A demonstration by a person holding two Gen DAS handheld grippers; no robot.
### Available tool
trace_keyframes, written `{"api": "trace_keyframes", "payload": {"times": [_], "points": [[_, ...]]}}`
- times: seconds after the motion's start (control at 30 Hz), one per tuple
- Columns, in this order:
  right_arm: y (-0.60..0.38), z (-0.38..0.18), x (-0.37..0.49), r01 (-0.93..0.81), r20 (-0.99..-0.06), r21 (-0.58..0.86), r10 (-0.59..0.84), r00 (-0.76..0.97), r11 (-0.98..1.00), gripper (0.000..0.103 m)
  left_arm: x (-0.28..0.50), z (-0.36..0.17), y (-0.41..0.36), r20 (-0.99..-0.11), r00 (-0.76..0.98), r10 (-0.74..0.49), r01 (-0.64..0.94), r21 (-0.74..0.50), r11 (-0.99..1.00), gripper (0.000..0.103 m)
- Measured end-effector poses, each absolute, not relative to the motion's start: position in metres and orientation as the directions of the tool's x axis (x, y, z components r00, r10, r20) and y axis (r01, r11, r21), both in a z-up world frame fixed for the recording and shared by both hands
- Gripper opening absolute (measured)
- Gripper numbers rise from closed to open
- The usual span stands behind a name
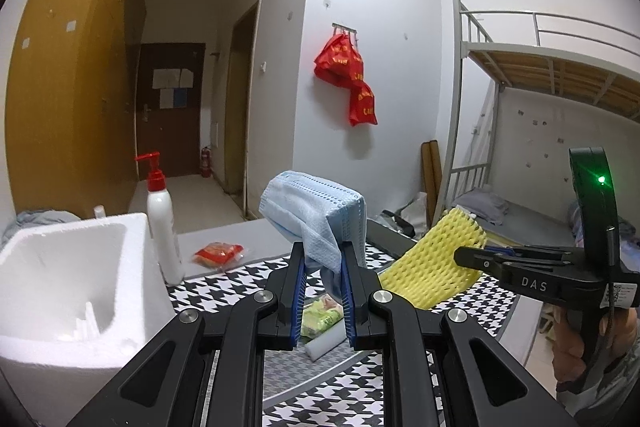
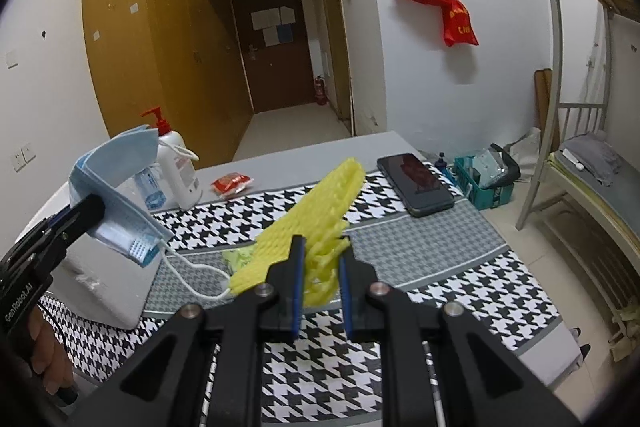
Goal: Organize soft objects
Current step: 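Lift the yellow mesh sleeve with the right gripper while the left gripper holds the mask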
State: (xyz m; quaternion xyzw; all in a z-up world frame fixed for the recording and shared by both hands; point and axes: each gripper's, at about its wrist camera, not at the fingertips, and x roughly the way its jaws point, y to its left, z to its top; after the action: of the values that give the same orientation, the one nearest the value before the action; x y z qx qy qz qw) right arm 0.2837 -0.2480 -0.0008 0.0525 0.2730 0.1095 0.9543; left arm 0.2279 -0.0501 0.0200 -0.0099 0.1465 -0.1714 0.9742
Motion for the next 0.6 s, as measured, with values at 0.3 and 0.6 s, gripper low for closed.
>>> {"api": "trace_keyframes", "payload": {"times": [0.3,0.6], "points": [[-0.231,0.013,0.280,-0.217,-0.478,0.153,0.265,0.838,0.964,0.019,0.219,0.033,-0.038,-0.263,0.922,-0.286,0.285,-0.042,0.958,0.017],[-0.218,0.025,0.274,-0.243,-0.436,0.166,0.292,0.851,0.956,0.019,0.208,0.045,-0.023,-0.234,0.936,-0.263,0.264,-0.029,0.964,0.017]]}}
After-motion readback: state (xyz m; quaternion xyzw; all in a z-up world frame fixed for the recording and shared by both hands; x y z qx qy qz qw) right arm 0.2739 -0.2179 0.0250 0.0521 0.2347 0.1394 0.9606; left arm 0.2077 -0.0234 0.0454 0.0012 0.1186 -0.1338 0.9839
